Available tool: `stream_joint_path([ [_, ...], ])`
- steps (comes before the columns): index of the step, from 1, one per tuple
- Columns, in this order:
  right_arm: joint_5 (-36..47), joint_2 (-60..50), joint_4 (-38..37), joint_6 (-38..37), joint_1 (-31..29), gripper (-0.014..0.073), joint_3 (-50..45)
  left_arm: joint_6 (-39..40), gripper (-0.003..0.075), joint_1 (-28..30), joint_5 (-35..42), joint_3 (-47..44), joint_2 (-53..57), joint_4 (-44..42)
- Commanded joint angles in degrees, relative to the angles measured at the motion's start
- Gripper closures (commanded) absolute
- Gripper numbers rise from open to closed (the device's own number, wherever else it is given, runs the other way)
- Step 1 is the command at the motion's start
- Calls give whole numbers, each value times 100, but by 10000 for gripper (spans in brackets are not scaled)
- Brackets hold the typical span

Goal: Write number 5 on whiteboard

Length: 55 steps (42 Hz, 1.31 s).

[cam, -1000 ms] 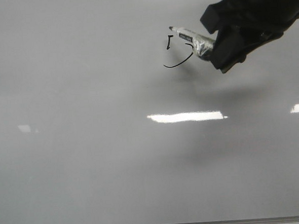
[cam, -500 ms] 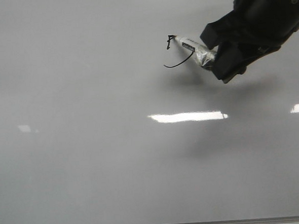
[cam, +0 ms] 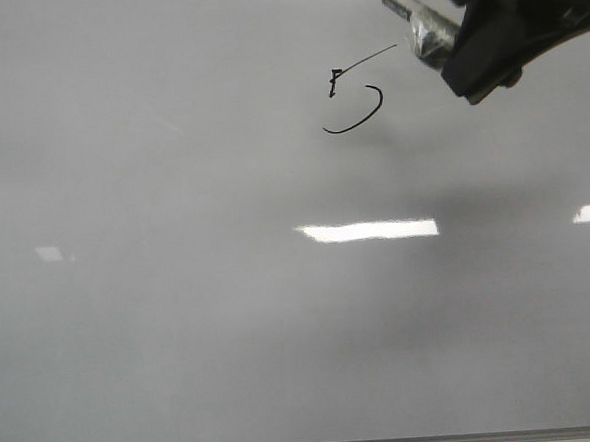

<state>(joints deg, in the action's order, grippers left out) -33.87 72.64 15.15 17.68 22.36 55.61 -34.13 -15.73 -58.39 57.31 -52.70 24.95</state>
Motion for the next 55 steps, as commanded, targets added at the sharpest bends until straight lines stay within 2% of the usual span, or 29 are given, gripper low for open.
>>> stream_joint_path([
  [1,-765,-632,15,417,297,662,194,-537,300,-300,330,156,4,647],
  [6,-1955,-997,15,1187,758,662,194,-604,295,-872,354,234,-162,608],
  [10,-2429,-1133,22,1559,1073,662,170,-720,271,-1342,354,386,-369,611],
  [16,-2889,-1192,27,1716,1526,662,80,-923,204,-2060,358,698,-699,611],
  [24,-2862,-1195,166,1809,1862,662,-12,-1331,179,-3202,458,1079,-1424,611],
  [30,-2776,-1195,166,1809,1862,662,-12,-1385,180,-3673,483,1325,-2006,592],
  [42,-2652,-1195,166,1809,1862,662,-12,-1459,190,-3827,582,1347,-2657,567],
  [45,-2652,-1195,166,1809,1862,662,-12,-1459,242,-3827,595,1347,-2667,567],
  [47,-2652,-1195,166,1809,1862,662,-12,-1459,325,-3827,595,1347,-2667,567],
  [55,-2651,-1195,166,1809,1862,662,-12,-1459,547,-3827,595,1347,-2667,567],
])
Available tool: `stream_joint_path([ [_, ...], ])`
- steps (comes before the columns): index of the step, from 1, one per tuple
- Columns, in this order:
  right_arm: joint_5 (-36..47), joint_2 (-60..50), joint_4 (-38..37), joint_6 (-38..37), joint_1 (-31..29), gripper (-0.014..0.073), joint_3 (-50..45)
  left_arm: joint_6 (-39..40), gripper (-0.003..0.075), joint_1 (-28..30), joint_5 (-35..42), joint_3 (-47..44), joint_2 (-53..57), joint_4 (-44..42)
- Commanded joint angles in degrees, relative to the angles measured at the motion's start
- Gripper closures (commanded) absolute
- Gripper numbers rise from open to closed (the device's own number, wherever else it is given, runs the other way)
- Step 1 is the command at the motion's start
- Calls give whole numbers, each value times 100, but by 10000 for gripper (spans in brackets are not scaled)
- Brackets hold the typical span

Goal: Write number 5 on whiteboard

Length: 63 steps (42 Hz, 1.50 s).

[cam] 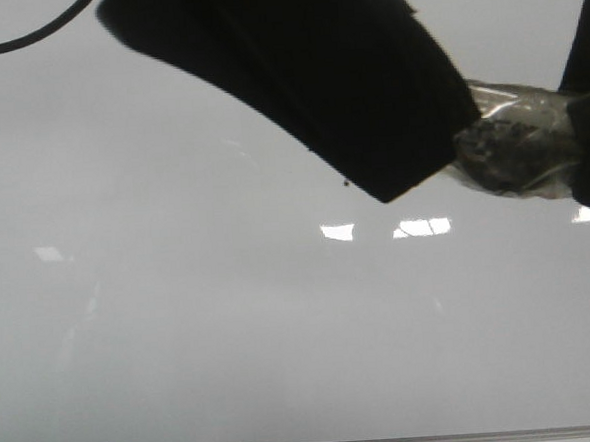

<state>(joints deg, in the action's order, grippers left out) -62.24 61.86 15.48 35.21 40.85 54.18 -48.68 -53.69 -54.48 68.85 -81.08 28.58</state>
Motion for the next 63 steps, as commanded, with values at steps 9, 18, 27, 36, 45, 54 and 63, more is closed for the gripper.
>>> stream_joint_path([
  [9,135,-118,139,55,13,484,130,-4,680,-32,204,193,171,204],
  [18,118,-239,112,50,-5,104,154,46,699,8,154,193,171,94],
  [27,20,-1171,-1172,-1290,-5,45,154,1086,699,413,46,333,547,-796],
  [36,-180,-1987,-2625,-3120,-5,45,138,2912,699,958,-5,501,1215,-2356],
  [45,-187,-2461,-2861,-3521,-5,45,133,4046,699,1887,-402,390,1977,-3479],
  [54,-338,-2491,-2856,-3521,-5,45,133,4628,699,3202,405,-379,2929,-4005],
  [63,-394,-2491,-2829,-3521,-5,45,133,5425,699,4348,2330,-1643,3384,-3840],
])
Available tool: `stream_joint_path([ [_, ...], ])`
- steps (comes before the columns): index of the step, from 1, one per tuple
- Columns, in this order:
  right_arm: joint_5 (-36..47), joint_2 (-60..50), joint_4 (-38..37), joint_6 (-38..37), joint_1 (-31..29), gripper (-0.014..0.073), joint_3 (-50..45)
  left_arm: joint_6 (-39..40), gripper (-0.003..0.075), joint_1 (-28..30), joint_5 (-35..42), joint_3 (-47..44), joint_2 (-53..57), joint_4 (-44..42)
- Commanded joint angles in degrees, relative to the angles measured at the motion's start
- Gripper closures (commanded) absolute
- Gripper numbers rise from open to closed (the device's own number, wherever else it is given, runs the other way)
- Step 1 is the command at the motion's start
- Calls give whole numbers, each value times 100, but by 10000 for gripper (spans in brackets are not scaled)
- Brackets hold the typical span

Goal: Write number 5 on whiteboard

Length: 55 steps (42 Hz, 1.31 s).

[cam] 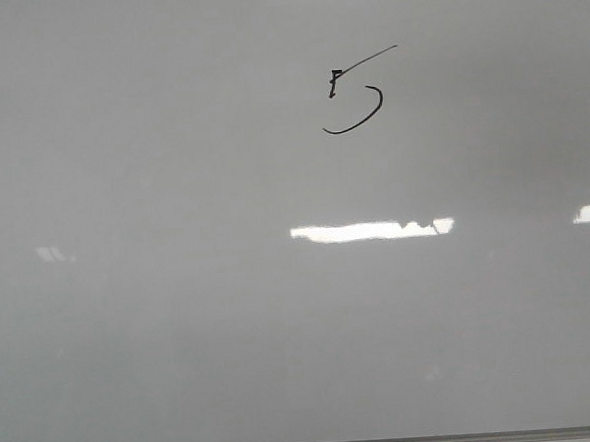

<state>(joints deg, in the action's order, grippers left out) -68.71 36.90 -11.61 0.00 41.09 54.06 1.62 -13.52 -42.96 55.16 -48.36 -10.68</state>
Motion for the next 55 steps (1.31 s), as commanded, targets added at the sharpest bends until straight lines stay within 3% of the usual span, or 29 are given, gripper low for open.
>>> stream_joint_path([
  [1,253,6,-120,0,-29,45,145,463,699,411,1307,-401,124,150],
  [7,253,6,-115,0,-29,45,145,551,699,774,2830,-1237,34,611],
  [16,253,6,-115,0,-29,45,145,551,699,824,5051,-2071,-531,853],
  [35,305,6,-116,0,-29,45,-212,551,699,824,7370,-2151,-2442,853],
  [46,323,6,-116,0,-29,45,-346,551,685,824,7671,-2151,-3139,853],
  [50,341,6,-116,0,-29,46,-346,551,627,824,7671,-2151,-3287,853],
  [55,369,6,-116,0,-29,46,-346,551,458,824,7590,-2151,-3399,842],
])
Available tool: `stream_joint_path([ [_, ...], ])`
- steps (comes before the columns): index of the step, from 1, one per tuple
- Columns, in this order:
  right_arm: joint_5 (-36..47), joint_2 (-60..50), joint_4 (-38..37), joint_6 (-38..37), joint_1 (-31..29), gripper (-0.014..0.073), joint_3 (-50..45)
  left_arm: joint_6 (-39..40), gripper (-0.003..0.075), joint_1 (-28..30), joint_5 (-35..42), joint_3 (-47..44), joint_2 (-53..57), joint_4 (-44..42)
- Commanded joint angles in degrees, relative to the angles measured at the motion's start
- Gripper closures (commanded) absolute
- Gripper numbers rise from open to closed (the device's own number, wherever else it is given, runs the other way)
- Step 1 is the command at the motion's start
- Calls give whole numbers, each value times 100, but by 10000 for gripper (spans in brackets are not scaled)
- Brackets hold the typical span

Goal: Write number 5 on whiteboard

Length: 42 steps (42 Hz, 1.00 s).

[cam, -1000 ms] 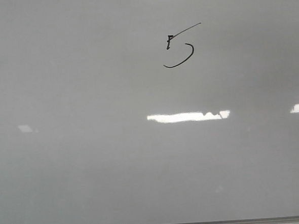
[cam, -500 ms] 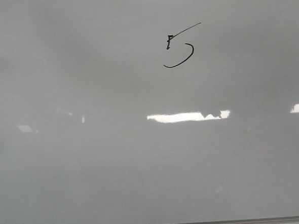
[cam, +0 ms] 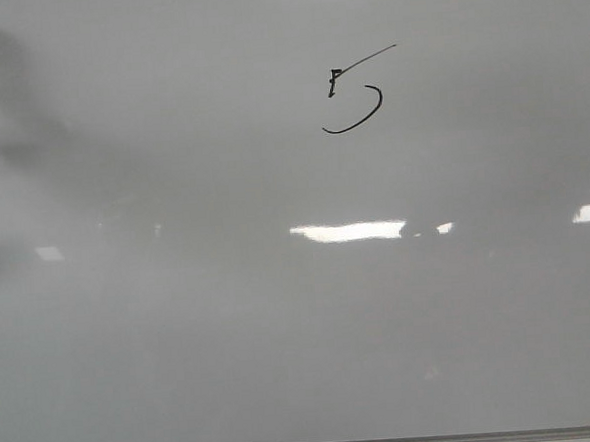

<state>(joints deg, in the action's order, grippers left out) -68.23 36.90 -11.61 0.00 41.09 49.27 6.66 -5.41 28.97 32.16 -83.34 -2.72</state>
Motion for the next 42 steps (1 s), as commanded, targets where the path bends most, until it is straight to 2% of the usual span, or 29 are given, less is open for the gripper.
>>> stream_joint_path([
  [1,333,6,-116,0,-29,46,132,47,417,13,384,148,99,31],
  [4,338,6,-116,0,-29,46,132,47,347,13,385,160,134,31],
  [11,189,6,-212,-80,-29,46,141,-2,344,13,-89,204,494,31],
  [18,-89,-74,-539,-608,-29,46,262,-2,344,13,-752,267,1029,-80],
  [20,-128,-166,-644,-776,-29,46,315,-2,344,13,-1275,383,1265,-390],
  [22,-137,-295,-697,-956,-29,46,344,-2,344,-38,-2167,640,1559,-713],
  [26,-130,-563,-692,-1086,-29,46,351,-2,344,-308,-3713,1219,1963,-784],
  [30,-130,-753,-671,-1086,-29,46,351,-2,344,-651,-4899,1760,2207,-784],
  [36,-87,-974,-552,-1086,-29,46,351,-2,344,-1330,-6272,2321,2503,-732],
  [42,44,-1085,-411,-1086,-29,46,351,-2,344,-2201,-6988,2473,2874,-702],
])
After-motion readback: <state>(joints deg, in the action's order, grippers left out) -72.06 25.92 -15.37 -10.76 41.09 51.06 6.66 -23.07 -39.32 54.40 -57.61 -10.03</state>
